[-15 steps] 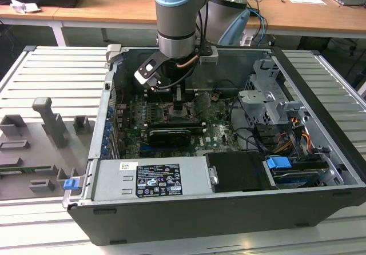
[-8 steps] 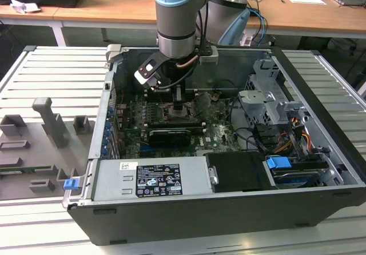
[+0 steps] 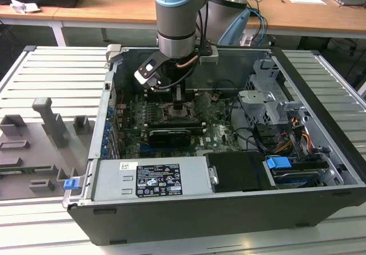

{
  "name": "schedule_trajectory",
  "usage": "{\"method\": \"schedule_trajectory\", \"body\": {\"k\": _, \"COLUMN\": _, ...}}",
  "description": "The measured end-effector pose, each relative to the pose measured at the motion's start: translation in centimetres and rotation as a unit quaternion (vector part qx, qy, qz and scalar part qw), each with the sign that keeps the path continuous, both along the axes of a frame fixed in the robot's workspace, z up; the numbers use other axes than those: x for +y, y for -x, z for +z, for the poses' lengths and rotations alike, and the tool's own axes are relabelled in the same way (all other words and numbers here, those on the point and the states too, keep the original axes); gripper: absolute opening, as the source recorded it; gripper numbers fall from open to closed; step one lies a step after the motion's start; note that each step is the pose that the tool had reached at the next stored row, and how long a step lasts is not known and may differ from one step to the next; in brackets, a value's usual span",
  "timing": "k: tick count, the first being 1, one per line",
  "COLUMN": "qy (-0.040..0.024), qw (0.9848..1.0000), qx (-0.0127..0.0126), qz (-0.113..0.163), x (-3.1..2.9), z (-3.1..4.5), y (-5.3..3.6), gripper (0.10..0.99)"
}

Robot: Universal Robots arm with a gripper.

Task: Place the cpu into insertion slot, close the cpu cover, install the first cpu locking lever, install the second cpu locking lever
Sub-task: 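Close the cpu cover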

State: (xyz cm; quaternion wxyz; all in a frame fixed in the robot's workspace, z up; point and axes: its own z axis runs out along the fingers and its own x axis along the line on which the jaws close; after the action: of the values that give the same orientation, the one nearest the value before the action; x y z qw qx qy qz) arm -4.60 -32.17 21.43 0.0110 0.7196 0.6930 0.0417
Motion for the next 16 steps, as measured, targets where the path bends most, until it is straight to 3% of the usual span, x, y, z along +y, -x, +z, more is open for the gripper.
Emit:
{"method": "schedule_trajectory", "body": {"k": 4, "qy": -0.0032, "qw": 1.0000, "qx": 0.0000, "qz": -0.001, "x": -0.03, "z": 0.03, "y": 0.00, "gripper": 0.106}}
{"method": "schedule_trajectory", "body": {"k": 16, "qy": -0.0048, "qw": 1.0000, "qx": 0.0000, "qz": -0.002, "x": -0.03, "z": 0.27, "y": 0.00, "gripper": 0.106}}
